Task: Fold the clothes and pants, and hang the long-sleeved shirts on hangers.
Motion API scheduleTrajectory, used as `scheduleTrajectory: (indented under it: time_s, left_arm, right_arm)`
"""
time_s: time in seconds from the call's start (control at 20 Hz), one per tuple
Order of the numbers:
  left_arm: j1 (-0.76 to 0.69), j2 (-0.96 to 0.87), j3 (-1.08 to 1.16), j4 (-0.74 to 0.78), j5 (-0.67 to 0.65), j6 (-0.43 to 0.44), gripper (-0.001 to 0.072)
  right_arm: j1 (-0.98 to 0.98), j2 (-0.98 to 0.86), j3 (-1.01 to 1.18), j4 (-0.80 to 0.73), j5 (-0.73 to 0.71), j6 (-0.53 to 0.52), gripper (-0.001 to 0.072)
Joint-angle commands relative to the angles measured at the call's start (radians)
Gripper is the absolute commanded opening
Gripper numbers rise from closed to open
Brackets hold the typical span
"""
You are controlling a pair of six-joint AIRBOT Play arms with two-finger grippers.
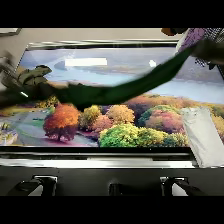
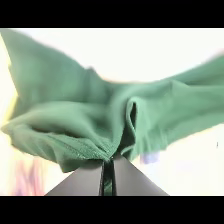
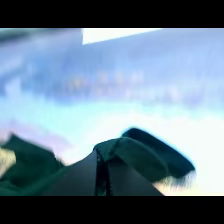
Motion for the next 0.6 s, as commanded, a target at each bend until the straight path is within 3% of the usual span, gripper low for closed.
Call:
scheduleTrajectory:
  time_s: [0.0, 0.25, 0.55]
  left_arm:
    - [0.011, 0.059, 0.351, 0.222, -0.010, -0.115, 0.0015]
    - [0.011, 0.198, 0.499, 0.370, -0.008, -0.208, 0.0015]
    - [0.011, 0.192, 0.496, 0.373, -0.016, -0.236, 0.0015]
  right_arm:
    - [0.001, 0.280, 0.001, -0.073, -0.162, -0.003, 0.0030]
    - [0.001, 0.521, 0.001, -0.239, -0.179, 0.133, 0.0031]
    - [0.001, 0.505, 0.001, -0.230, -0.126, 0.249, 0.0031]
